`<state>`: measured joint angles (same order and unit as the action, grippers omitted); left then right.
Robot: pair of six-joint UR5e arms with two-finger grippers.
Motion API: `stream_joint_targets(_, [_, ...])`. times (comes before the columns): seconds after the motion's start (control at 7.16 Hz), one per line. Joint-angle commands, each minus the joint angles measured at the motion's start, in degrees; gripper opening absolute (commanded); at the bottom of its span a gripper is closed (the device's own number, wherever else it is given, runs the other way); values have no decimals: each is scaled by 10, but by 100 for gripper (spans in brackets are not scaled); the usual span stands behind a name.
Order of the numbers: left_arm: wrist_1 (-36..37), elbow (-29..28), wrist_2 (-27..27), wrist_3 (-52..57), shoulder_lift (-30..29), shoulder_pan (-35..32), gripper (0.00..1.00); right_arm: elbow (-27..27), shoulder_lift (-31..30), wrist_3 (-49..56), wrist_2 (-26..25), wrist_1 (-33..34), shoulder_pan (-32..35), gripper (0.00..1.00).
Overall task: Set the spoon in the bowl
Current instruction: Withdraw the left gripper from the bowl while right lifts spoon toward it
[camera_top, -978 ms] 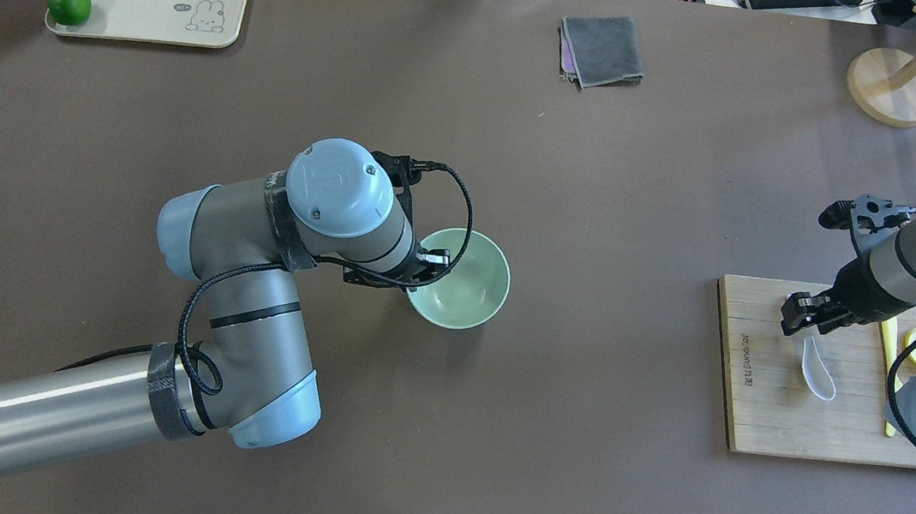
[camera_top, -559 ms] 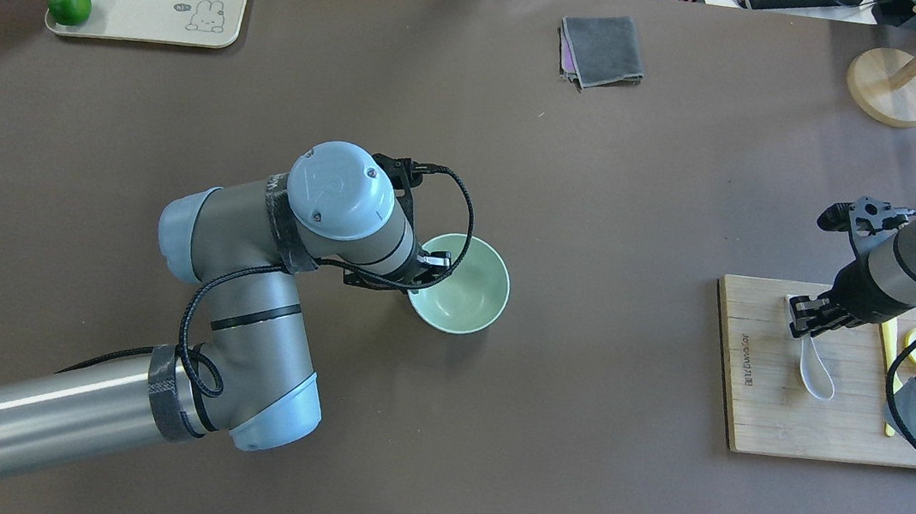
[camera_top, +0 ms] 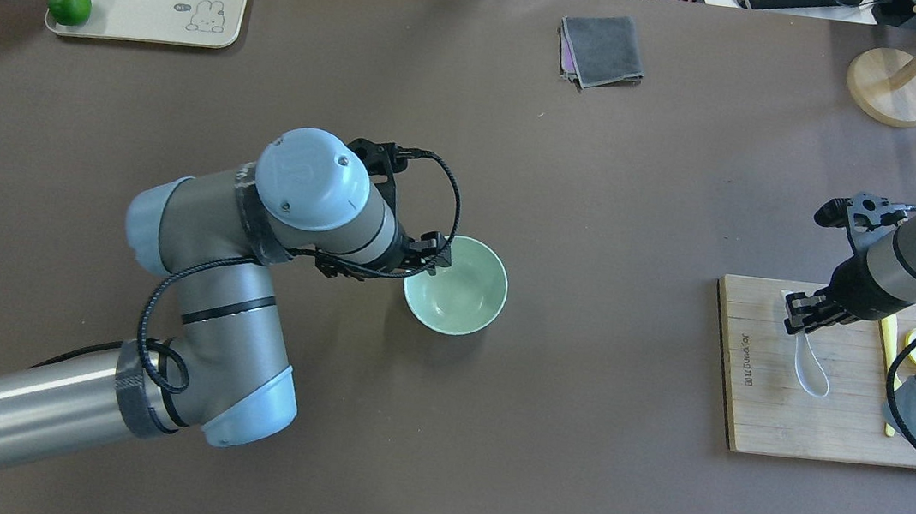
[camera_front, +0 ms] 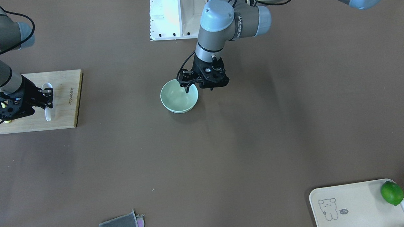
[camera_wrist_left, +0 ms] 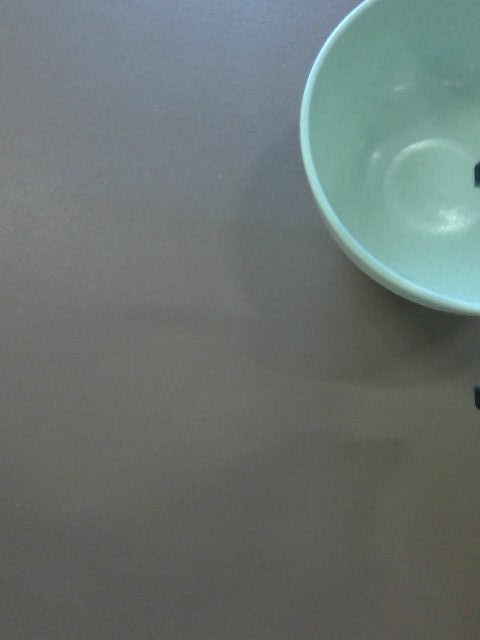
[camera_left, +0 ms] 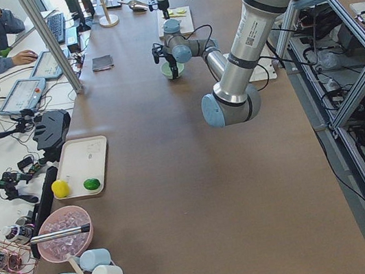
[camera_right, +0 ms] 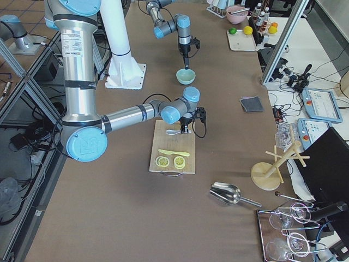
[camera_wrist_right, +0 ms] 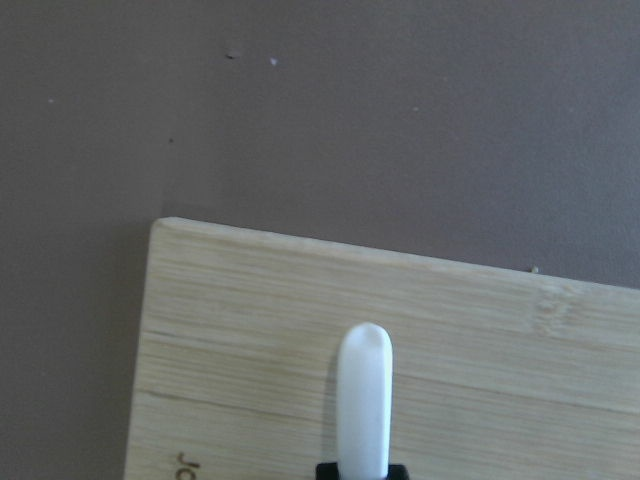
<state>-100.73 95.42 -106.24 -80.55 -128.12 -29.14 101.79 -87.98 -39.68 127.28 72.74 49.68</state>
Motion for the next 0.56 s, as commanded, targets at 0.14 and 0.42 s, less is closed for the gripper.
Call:
stream_joint_targets(0.14, [-3,71,-56,169,135,-102,97,15,101,-97,2,37,-9,0])
stream_joint_targets(0.42, [-14,75,-86,309,211,-191,97,17,211,-171,-26,99,-60,0])
